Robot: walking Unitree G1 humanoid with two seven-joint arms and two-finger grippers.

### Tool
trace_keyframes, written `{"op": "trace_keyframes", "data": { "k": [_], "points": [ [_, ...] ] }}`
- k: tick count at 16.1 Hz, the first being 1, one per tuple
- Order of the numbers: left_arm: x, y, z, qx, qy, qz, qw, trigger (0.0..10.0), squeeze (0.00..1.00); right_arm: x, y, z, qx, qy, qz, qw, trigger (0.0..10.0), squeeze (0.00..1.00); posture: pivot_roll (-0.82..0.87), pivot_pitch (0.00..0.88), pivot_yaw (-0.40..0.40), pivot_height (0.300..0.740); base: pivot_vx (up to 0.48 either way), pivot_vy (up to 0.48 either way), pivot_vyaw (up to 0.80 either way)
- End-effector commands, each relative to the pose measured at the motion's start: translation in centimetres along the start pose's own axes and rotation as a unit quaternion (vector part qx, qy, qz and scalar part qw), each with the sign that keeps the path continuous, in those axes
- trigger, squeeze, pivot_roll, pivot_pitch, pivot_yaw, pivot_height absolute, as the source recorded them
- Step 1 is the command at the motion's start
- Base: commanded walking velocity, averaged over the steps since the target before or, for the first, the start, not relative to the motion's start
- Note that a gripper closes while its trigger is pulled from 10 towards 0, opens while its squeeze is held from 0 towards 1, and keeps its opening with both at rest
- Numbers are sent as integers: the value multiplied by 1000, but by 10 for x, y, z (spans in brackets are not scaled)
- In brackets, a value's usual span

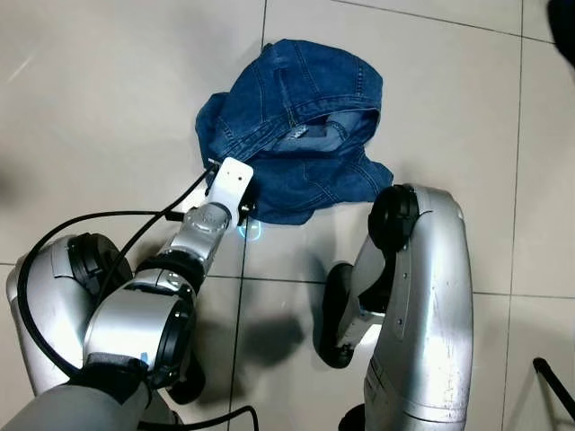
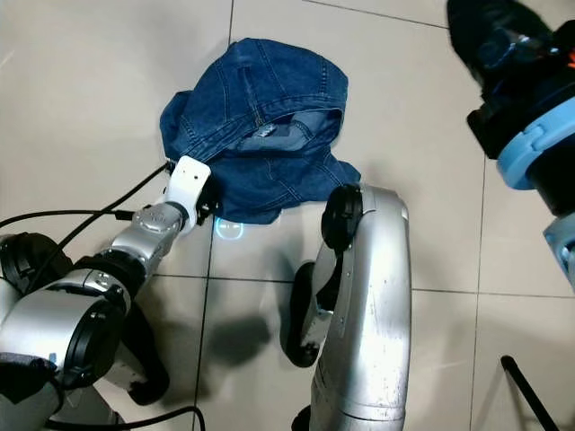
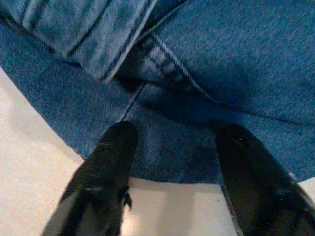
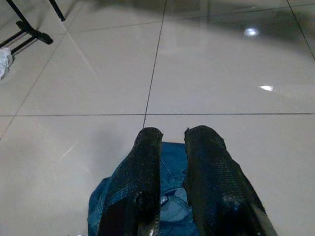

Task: Hang hanger

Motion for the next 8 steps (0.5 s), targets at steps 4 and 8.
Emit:
{"op": "trace_keyframes", "data": {
  "k": [4,8],
  "points": [
    [-18,-2,-17,-20,0,19,1000,0,0,-7,-5,0,3,-2,16,1000,10000,0,-771,788,-144,300,0,0,0],
    [-25,-4,-14,0,1,19,1000,10000,0,-83,-51,-24,50,-55,243,967,10000,0,-747,793,-130,300,0,0,0]
  ]
}}
Point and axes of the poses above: a point about 5 cm out from each wrist's last joint towards the gripper, its own y axis pointing out of the wrist towards the gripper, its own x axis along the axis of the wrist's last joint, z = x × y, the point moved 3 cm from there along y, pointing out of the wrist towards the gripper, and after that the axes turned 15 degrees about y, right-handed, at the moved point
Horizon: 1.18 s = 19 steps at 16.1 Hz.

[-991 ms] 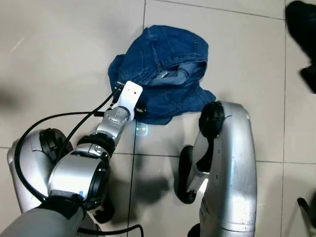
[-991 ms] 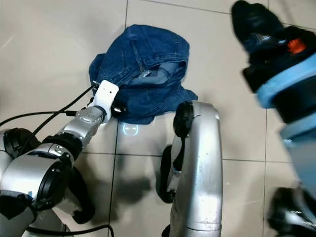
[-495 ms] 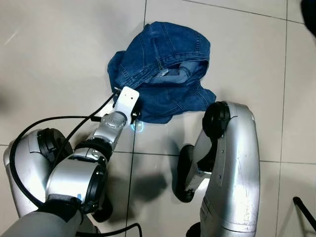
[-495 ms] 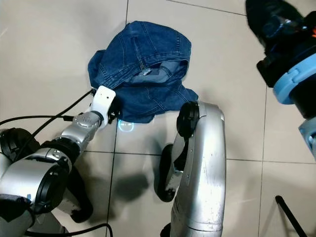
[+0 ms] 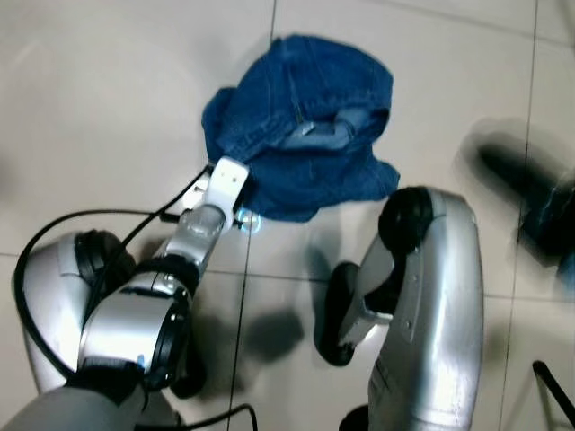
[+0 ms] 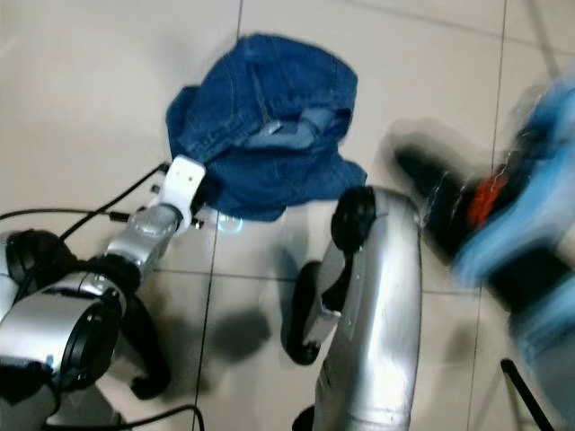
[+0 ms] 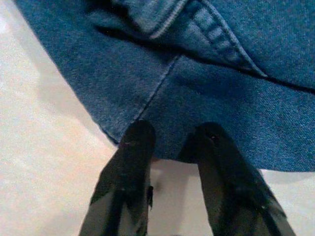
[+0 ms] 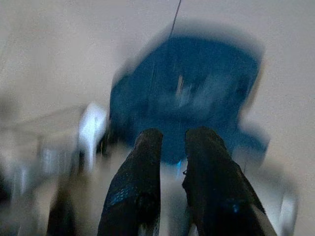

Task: Hang hanger

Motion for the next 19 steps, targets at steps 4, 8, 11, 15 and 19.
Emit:
{"op": "trace_keyframes", "data": {
  "k": [4,8,11,15,19],
  "points": [
    [-10,-3,-22,-28,-28,-10,999,10000,1000,-23,-23,-8,27,-12,75,997,10000,0,-760,800,-133,300,0,0,0],
    [11,-2,-23,-38,-29,-65,997,10000,1000,-29,-43,-18,26,1,102,994,10000,0,-747,801,-123,300,0,0,0],
    [31,-1,-9,-29,-49,-105,993,10000,1000,-29,-54,-22,18,8,109,994,10000,0,-734,796,-116,300,0,0,0],
    [34,-1,4,-4,-19,-108,994,10000,0,-27,-60,-23,15,6,107,994,10000,0,-737,792,-120,300,0,0,0],
    [34,1,7,0,5,-85,996,10000,0,-17,-62,-18,30,-9,93,995,10000,0,-766,802,-138,300,0,0,0]
  ]
}}
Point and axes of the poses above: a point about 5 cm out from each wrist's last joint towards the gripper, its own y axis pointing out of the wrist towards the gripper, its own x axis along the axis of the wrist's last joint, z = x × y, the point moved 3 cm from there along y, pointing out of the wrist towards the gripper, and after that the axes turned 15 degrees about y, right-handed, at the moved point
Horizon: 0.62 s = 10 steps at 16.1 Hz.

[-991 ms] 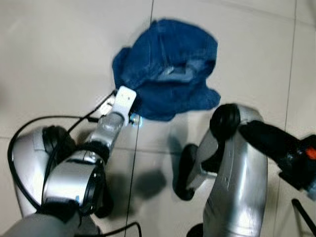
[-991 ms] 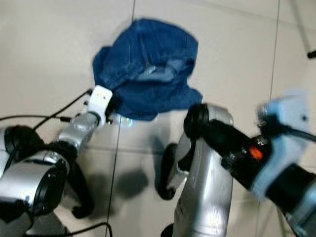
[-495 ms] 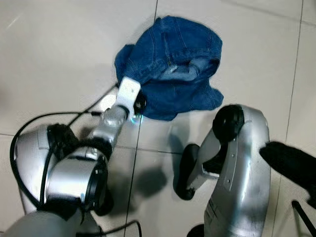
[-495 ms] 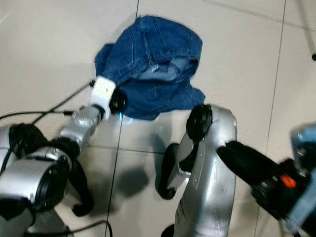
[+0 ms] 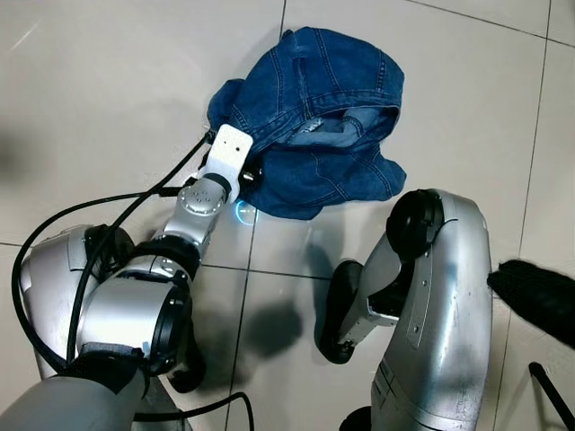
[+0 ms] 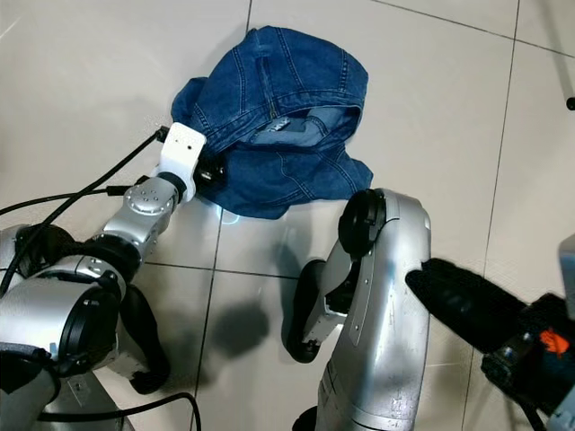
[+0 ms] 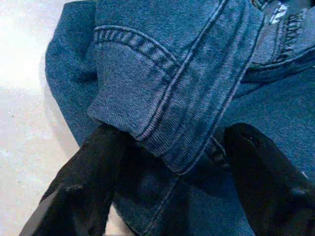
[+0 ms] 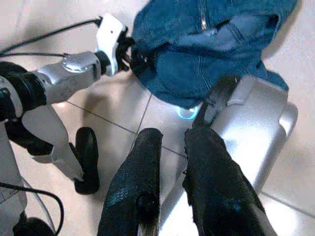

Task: Hang hanger

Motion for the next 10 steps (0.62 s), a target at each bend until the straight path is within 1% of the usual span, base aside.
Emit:
{"op": "trace_keyframes", "data": {
  "k": [1,2,3,4,6,7,8,9,10],
  "points": [
    [-17,-4,-18,-27,-6,34,999,10000,0,-2,-2,3,3,-1,0,1000,10000,0,-772,803,-140,300,0,0,0],
    [-15,-2,-19,-23,-46,40,998,10000,0,1,-3,4,4,-8,-4,1000,10000,0,-785,806,-143,300,0,0,0],
    [-17,-2,-18,-14,-97,50,994,10000,0,3,-3,4,-1,-14,-8,1000,10000,0,-797,806,-149,300,0,0,0],
    [-22,-3,-18,-3,-166,67,984,10000,0,6,-4,5,-5,-21,-13,1000,10000,0,-802,808,-150,300,0,0,0],
    [-25,-4,-22,-2,-205,80,975,10000,0,10,-3,7,-3,-28,-19,999,10000,0,-807,807,-152,300,0,0,0],
    [-26,-4,-28,-13,-210,85,974,10000,0,13,-1,8,-3,-32,-25,999,10000,0,-807,806,-150,300,0,0,0],
    [-26,-4,-31,-20,-218,87,972,4824,0,16,0,9,-3,-37,-32,999,10000,0,-810,803,-152,300,0,0,0],
    [-26,-4,-32,-21,-232,84,969,0,0,18,1,11,-3,-41,-38,998,10000,0,-810,803,-152,300,0,0,0],
    [-24,-3,-32,-21,-240,79,967,0,0,21,1,11,-5,-43,-46,998,10000,0,-811,802,-152,300,0,0,0]
  ]
}}
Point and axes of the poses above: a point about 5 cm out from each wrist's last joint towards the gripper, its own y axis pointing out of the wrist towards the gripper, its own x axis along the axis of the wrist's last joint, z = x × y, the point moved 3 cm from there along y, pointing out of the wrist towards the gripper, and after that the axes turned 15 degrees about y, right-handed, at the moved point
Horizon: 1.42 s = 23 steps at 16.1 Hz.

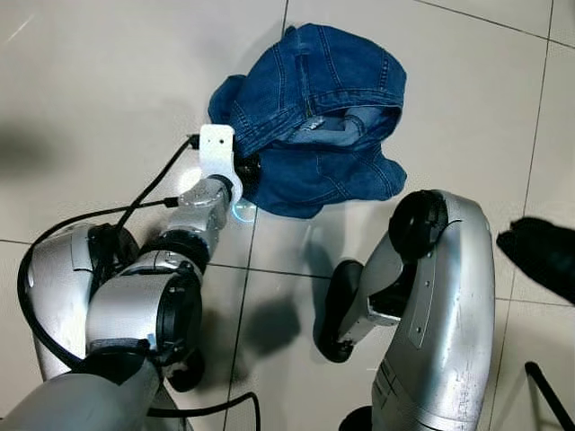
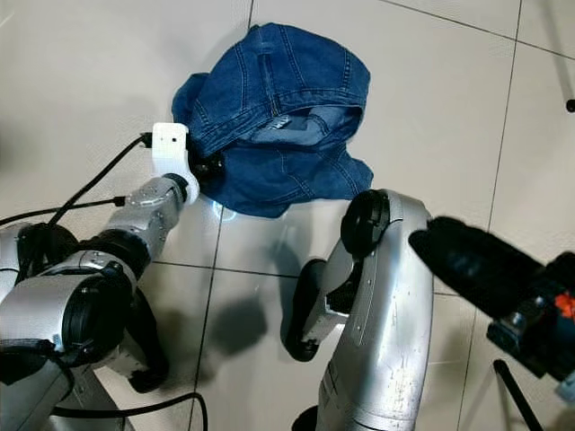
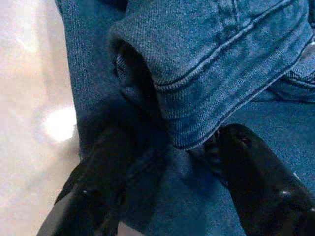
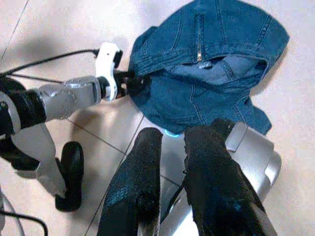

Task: Hang hanger

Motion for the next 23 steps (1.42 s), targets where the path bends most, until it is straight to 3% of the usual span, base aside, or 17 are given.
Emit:
{"op": "trace_keyframes", "data": {
  "k": [1,7,11,13,14,16,18,19,20,22,23],
  "points": [
    [-26,-4,-15,-22,-15,38,999,0,0,-2,-2,2,-4,0,-2,1000,10000,0,-811,802,-152,300,0,0,0],
    [-20,-3,-22,-45,12,16,999,0,0,2,0,1,-17,2,-11,1000,10000,0,-815,794,-157,300,0,0,0],
    [-81,-21,-27,-69,82,87,990,0,0,3,5,2,-14,11,-19,1000,10000,0,-775,782,-133,300,0,0,0],
    [-93,-26,-27,-74,96,102,987,0,0,4,6,2,-14,11,-22,1000,10000,0,-771,780,-132,300,0,0,0],
    [-112,-34,-25,-74,132,131,980,0,0,6,8,4,-11,11,-29,999,10000,0,-761,778,-134,300,0,0,0],
    [-119,-37,-20,-59,149,143,977,0,0,8,11,5,-10,12,-34,999,10000,0,-746,775,-135,300,0,0,0],
    [-110,-34,-17,-53,137,123,982,10000,0,8,13,6,-8,13,-34,999,10000,0,-730,769,-126,300,0,0,0],
    [-97,-30,-16,-53,126,89,987,10000,55,8,13,6,-7,14,-35,999,10000,0,-728,768,-122,300,0,0,0],
    [-66,-22,-14,-58,104,7,993,10000,1000,8,13,6,-7,14,-36,999,10000,0,-725,768,-119,300,0,0,0],
    [-36,-18,-14,-80,69,-63,992,10000,1000,9,14,6,-11,14,-38,999,10000,0,-721,770,-114,300,0,0,0],
    [-32,-18,-14,-83,65,-70,992,10000,1000,9,14,6,-11,14,-39,999,10000,0,-719,769,-112,300,0,0,0]
  ]
}}
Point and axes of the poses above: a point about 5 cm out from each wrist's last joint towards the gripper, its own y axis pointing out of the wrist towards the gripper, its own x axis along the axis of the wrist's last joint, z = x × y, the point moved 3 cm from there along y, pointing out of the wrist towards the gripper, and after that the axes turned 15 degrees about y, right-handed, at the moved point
